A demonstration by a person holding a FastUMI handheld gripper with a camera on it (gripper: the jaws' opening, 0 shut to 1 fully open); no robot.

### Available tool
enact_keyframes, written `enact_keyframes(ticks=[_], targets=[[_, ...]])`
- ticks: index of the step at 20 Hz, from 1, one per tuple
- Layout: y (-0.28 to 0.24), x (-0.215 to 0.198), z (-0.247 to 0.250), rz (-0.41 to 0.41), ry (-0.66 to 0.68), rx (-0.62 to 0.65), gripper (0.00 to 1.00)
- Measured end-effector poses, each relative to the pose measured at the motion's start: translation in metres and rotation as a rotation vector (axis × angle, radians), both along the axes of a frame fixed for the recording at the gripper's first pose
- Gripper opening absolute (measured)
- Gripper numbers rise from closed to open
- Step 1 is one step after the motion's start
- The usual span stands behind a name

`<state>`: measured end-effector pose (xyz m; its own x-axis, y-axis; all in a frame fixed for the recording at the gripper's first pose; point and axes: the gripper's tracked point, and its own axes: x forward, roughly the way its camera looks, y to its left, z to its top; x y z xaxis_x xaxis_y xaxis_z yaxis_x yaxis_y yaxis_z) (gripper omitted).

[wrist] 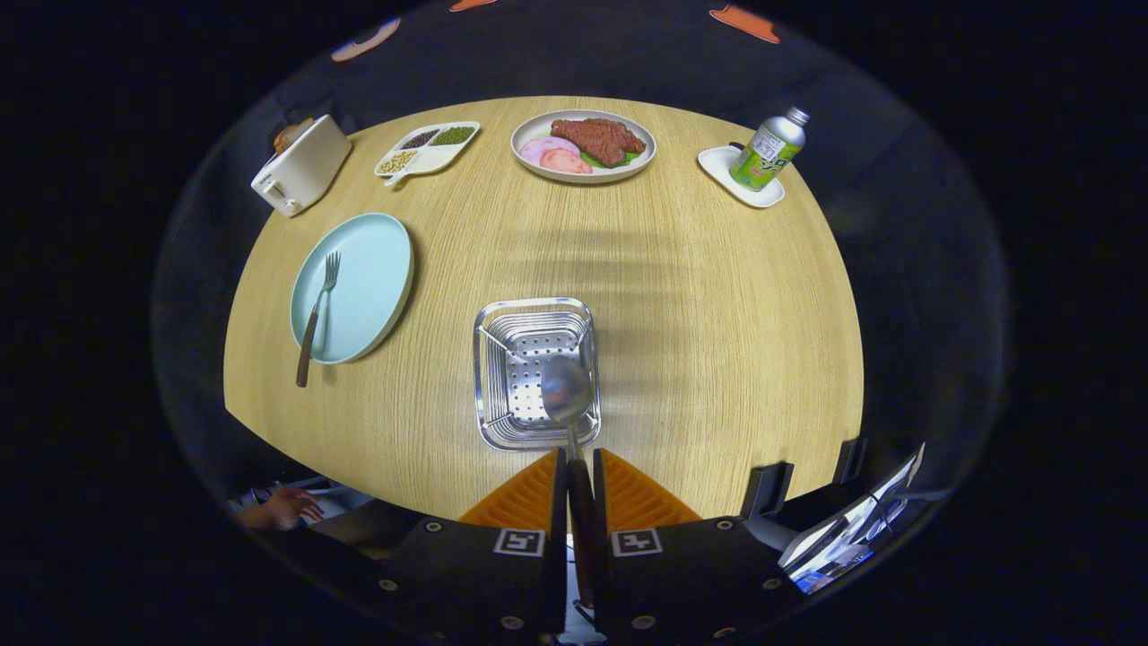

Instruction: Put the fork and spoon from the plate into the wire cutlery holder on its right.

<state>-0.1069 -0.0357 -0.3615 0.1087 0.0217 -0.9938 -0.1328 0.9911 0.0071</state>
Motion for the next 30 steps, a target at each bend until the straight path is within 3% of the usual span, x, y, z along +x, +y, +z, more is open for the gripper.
enact_keyframes(ticks=[3, 7, 10, 12, 14, 20, 26, 30], targets=[[-0.001, 0.016, 0.01, -0.023, -0.055, -0.011, 0.17], [0.009, 0.047, 0.032, -0.129, -0.163, 0.057, 0.26], [0.02, 0.068, 0.05, -0.143, -0.25, 0.103, 0.42], [0.034, 0.078, 0.06, -0.139, -0.296, 0.142, 0.54], [0.055, 0.087, 0.07, -0.13, -0.339, 0.2, 0.6], [0.12, 0.119, 0.104, -0.089, -0.513, 0.356, 0.7], [0.192, 0.124, 0.102, 0.007, -0.558, 0.424, 0.85], [0.229, 0.129, 0.097, 0.046, -0.602, 0.444, 0.88]])
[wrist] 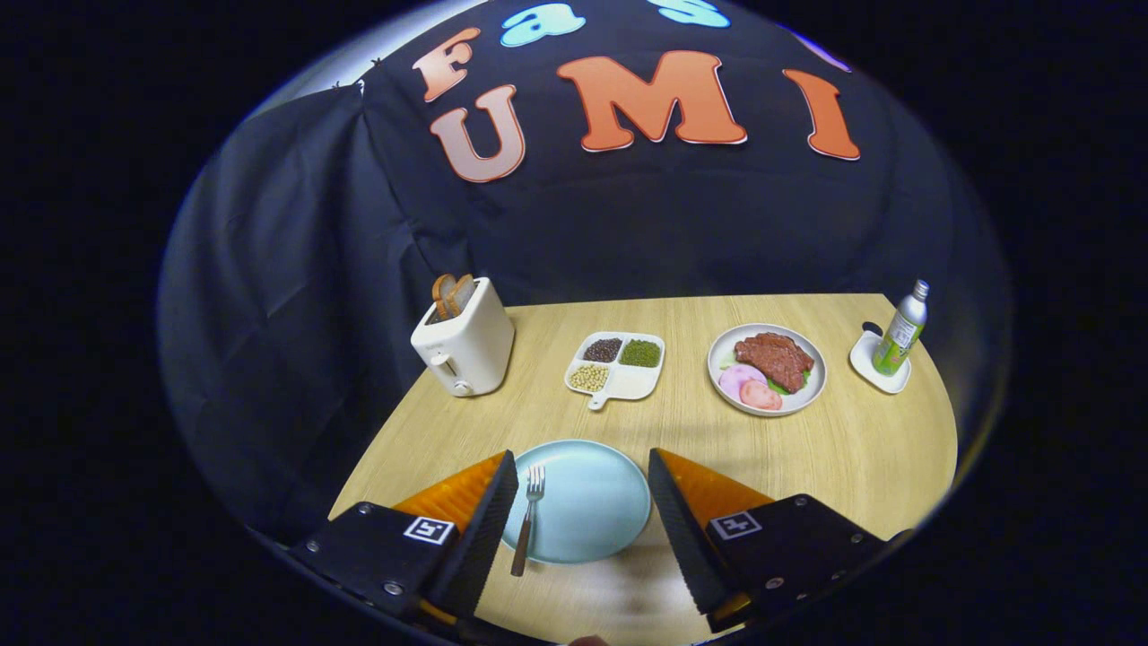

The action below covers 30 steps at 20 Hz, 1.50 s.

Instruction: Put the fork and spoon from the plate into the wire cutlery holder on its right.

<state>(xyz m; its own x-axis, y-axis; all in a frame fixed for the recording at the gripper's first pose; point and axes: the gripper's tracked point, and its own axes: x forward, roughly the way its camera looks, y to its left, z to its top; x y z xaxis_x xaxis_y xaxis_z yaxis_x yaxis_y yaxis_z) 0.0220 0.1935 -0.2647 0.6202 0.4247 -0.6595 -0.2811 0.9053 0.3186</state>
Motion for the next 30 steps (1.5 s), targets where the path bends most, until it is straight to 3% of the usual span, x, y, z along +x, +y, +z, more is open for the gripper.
enact_keyframes(ticks=[13, 19, 27, 30], targets=[[0.075, -0.041, -0.109, 0.207, 0.298, -0.191, 0.88], [0.089, -0.055, -0.152, 0.265, 0.439, -0.266, 0.79], [0.089, -0.081, -0.188, 0.293, 0.607, -0.366, 0.41], [0.087, -0.081, -0.194, 0.27, 0.625, -0.369, 0.16]])
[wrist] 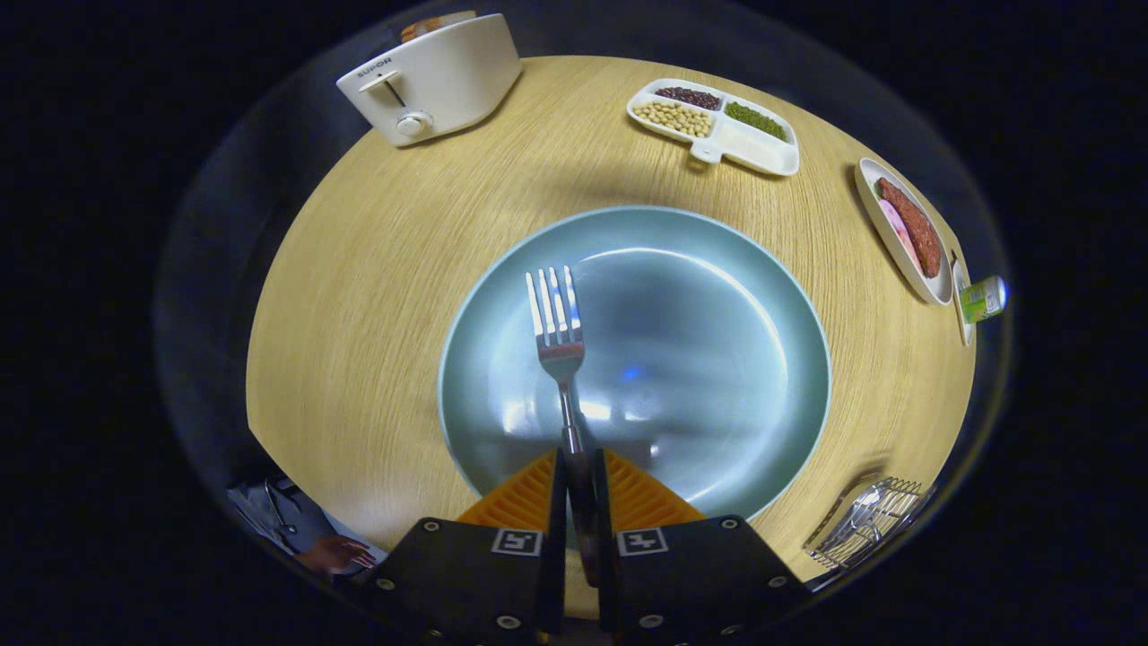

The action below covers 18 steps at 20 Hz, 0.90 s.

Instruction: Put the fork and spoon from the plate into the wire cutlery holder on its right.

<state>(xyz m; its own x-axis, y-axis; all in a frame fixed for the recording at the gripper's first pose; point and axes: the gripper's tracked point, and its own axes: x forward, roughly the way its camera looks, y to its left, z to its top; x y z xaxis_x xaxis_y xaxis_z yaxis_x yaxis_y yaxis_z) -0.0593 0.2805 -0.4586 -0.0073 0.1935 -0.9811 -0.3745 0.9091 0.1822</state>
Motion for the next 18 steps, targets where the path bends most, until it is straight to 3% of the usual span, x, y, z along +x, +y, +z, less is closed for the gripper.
enact_keyframes(ticks=[4, 11, 18], targets=[[0.0, 0.0, 0.009, 0.01, 0.004, 0.04, 0.06], [-0.025, 0.01, 0.062, -0.08, -0.084, 0.129, 0.05], [-0.101, -0.004, 0.107, -0.209, -0.134, 0.114, 0.05]])
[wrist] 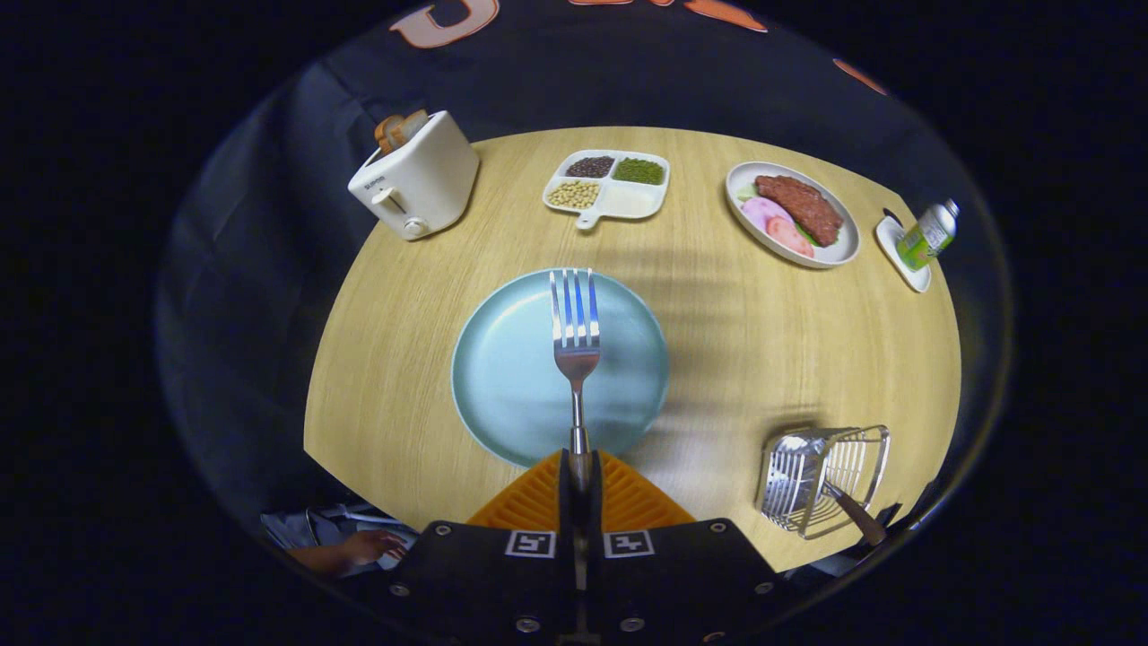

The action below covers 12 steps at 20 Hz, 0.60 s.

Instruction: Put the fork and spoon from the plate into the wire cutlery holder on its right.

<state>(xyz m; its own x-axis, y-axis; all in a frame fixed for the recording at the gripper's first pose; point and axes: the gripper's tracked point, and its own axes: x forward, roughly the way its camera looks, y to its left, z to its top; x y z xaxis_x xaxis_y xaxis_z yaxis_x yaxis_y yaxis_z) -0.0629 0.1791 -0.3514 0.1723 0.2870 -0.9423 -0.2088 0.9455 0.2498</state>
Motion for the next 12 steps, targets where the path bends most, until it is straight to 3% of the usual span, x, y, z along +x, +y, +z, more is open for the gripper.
enact_keyframes(ticks=[8, 12], targets=[[-0.095, -0.029, 0.024, -0.147, -0.009, -0.049, 0.05], [-0.131, -0.041, 0.028, -0.179, -0.001, -0.078, 0.05]])
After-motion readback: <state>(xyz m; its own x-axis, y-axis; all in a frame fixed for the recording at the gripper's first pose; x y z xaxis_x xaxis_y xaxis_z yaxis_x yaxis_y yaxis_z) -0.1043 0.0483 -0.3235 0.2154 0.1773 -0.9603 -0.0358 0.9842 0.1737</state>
